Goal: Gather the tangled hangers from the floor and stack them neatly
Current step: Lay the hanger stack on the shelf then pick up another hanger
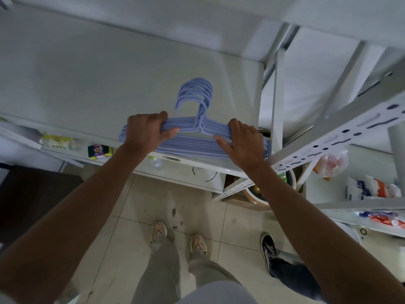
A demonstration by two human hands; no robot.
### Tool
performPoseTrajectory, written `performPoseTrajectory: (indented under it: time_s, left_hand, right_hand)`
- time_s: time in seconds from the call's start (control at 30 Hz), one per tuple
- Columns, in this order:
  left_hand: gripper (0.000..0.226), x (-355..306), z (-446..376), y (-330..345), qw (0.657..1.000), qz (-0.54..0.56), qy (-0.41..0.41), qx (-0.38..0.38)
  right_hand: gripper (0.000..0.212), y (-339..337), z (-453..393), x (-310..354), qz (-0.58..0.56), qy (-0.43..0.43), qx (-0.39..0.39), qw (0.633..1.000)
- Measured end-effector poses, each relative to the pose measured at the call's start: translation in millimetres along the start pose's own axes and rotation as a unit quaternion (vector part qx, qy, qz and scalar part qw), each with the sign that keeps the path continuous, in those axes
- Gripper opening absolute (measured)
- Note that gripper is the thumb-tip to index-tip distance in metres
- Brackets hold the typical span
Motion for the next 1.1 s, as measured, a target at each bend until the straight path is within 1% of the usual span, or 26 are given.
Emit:
performPoseTrajectory:
  time_s: [0.07,0.17,0.23,0.33,0.43,0.57,0.67,0.73,0.83,0.97,1.1]
  left_hand:
    - [0.083,-2.9,1.9,-4.8,1.0,0.0,0.014,-0.005]
    - [0.089,-2.2,8.2,-9.0,0.999,-0.004,0.008,0.036]
    - [0.089,10.7,22.7,-14.5,0.997,-0.014,-0.021,0.067]
    - [0.088,43.5,61.8,-26.9,0.986,-0.031,-0.11,0.124]
    - [0.085,83.7,116.6,-41.1,0.955,-0.005,-0.234,0.18]
    - [0.078,125.2,204.7,-71.1,0.909,0.049,-0.357,0.21]
    - [0.091,148.6,274.9,-90.9,0.865,0.085,-0.443,0.219]
    - [0.099,161.4,322.5,-100.2,0.84,0.098,-0.487,0.218]
    - [0.101,178.1,388.8,-107.3,0.81,0.102,-0.539,0.206]
    - [0.102,188.1,455.0,-104.4,0.774,0.13,-0.588,0.194]
    - [0.099,192.6,488.8,-99.3,0.765,0.166,-0.597,0.174]
  right_hand:
    - [0.06,-1.5,-1.3,0.2,0.0,-0.013,0.008,1.0]
    - [0.071,-3.0,-9.6,7.8,0.011,-0.033,0.041,0.999]
    - [0.079,3.1,-18.3,21.9,0.023,-0.062,0.062,0.996]
    - [0.075,11.2,-35.8,63.1,-0.002,-0.156,0.074,0.985]
    - [0.072,20.6,-58.9,121.3,-0.052,-0.232,0.118,0.964]
    - [0.06,49.8,-64.2,218.0,-0.125,-0.302,0.224,0.918]
    - [0.063,67.1,-46.7,286.1,-0.152,-0.321,0.297,0.887]
    - [0.066,74.7,-28.4,331.2,-0.162,-0.349,0.339,0.859]
    - [0.064,83.6,-3.1,390.3,-0.182,-0.379,0.389,0.82]
    - [0.062,88.8,25.9,444.2,-0.168,-0.416,0.425,0.786]
    - [0.062,94.3,42.2,470.7,-0.158,-0.416,0.458,0.769]
Point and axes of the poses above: each hand's wrist, its own z-axis away from the middle knuckle, its own y-axis out of the palm, x = y × z, the point moved 9 cm from there along -z, towards the middle knuckle, and after that the axes turned 2 degrees about z, right-handed, at the moved point
